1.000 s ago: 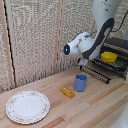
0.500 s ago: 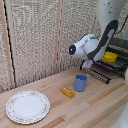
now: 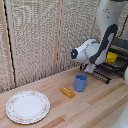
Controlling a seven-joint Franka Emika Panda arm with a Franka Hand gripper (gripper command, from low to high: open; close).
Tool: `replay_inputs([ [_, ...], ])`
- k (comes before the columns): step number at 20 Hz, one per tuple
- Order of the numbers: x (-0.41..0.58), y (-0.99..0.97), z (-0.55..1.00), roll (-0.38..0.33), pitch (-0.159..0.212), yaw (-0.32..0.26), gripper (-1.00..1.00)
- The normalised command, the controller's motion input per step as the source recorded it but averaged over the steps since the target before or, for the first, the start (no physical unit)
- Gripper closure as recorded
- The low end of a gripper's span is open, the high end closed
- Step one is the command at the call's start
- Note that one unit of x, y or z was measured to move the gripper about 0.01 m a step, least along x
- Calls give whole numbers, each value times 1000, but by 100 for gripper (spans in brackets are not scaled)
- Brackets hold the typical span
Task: Please reach out your grabber to the yellow dish. Tenderly grip the yellow dish using your grabber. Set the yellow dish on the baking sheet. Posit your grabber on the rim of the baking sheet carrying the yellow dish. Mindfully slide the baking sheet with the yellow dish into the oven. Let go of your grabber's hold on the baking sheet's edge when it is entirely in the oven.
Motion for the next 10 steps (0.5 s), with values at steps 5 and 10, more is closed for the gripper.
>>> replay_inputs([
  [5, 2, -147, 0, 32, 42, 14, 100],
  [10, 0, -273, 2, 43, 48, 40, 100],
])
